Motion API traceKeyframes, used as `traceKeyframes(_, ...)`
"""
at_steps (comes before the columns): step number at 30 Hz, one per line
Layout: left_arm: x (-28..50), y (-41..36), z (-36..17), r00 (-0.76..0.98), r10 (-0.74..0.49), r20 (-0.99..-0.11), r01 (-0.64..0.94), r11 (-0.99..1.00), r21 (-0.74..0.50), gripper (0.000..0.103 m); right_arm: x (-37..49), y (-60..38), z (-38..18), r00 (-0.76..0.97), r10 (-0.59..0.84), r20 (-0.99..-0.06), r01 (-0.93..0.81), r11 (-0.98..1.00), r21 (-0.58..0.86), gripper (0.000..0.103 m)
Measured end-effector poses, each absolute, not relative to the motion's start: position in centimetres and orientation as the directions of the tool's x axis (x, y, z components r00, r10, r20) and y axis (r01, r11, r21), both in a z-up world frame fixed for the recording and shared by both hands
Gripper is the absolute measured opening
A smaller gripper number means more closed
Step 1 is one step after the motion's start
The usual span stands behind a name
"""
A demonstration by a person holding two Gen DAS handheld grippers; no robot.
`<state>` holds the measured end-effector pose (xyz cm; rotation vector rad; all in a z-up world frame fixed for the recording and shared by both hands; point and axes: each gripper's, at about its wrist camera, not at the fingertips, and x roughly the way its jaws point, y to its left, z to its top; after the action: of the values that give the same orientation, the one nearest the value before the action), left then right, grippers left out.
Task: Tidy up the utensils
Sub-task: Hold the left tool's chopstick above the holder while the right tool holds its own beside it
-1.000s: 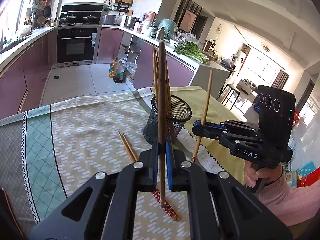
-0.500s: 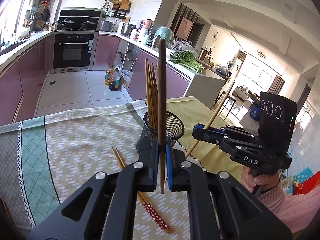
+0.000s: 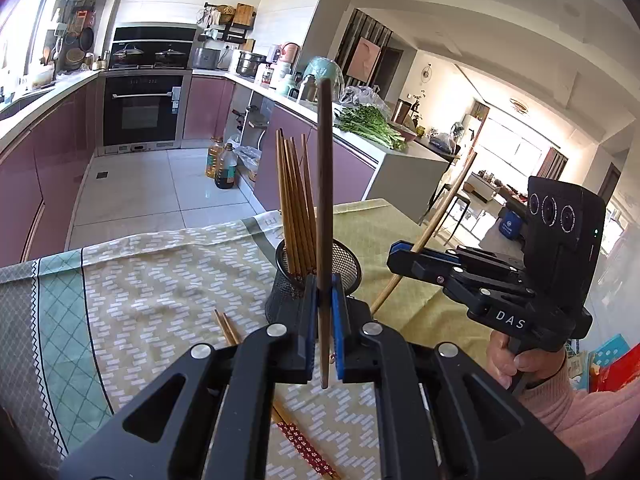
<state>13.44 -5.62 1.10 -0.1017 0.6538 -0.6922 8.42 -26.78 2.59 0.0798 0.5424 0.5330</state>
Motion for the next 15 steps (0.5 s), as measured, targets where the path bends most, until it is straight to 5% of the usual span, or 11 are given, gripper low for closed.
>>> traceKeyframes(15, 13.59, -6.48, 1.72, 0.586, -0.623, -0.518, 0.576, 0.77, -0.274, 0.007, 7.86, -26.72, 3.07, 0.738, 0.497, -0.456, -0.462, 0.865, 0.196, 0.006)
